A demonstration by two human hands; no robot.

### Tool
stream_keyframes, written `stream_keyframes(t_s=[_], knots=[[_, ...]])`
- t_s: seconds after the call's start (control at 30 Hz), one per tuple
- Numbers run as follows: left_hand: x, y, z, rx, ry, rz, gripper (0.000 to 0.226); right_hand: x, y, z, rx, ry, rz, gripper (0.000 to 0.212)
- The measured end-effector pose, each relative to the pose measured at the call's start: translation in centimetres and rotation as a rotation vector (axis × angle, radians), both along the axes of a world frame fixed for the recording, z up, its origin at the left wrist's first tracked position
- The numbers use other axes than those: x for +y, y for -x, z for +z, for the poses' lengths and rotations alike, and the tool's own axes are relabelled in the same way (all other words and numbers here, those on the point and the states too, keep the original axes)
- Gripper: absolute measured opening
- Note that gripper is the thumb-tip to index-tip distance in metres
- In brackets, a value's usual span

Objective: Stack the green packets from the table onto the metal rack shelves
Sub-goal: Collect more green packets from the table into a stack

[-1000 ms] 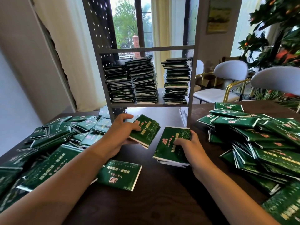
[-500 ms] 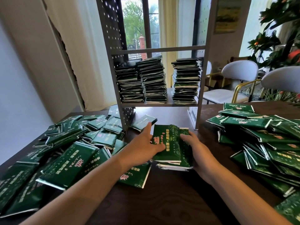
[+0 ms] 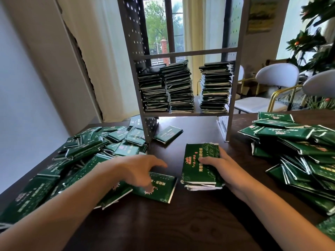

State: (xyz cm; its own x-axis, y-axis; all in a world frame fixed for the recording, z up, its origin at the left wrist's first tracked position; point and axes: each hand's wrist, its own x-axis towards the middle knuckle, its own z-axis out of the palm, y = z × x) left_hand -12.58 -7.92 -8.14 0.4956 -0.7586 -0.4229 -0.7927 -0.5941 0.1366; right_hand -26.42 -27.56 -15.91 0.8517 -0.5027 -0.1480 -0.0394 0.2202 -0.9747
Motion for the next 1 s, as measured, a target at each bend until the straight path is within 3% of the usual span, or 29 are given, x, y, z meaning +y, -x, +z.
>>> stream_keyframes(t_s=[0.27, 0.5, 0.6, 0.67, 0.77, 0.87, 0.93, 1.0], knots=[[0.5, -1.0, -1.3, 0.018, 0.025, 0.064, 0.063, 0.0, 0.2, 0.1, 0.012, 0.026, 0.009, 0.041], [0.4, -1.8, -1.7, 0.030, 0.208, 0.062, 0.033, -0.1, 0.3, 0.0, 0.009, 0.028, 0.007, 0.041], [0.5, -1.7, -2.1, 0.035, 0.196, 0.042, 0.029, -0.1, 0.1, 0.0, 0.016, 0.032, 0.003, 0.042], [0.2, -1.7, -2.2, 0.051, 0.286, 0.043, 0.030, -0.2, 0.1, -0.1, 0.020, 0.042, -0.002, 0.042], [-0.4, -1.5, -1.3, 0.168, 0.558, 0.134, 0.046, -0.3, 0.0, -0.2, 0.025, 0.051, -0.010, 0.043], [-1.2, -1.1, -0.3, 0.505, 0.865, 0.345, 0.065, -0.4, -0.1, -0.4, 0.028, 0.058, -0.010, 0.043], [-1.8, -0.8, 0.1, 0.670, 0.961, 0.492, 0.061, -0.4, -0.2, -0.5, 0.031, 0.060, -0.007, 0.042], [-2.2, -0.5, 0.1, 0.729, 0.917, 0.572, 0.047, -0.5, -0.2, -0.5, 0.036, 0.070, -0.004, 0.041]])
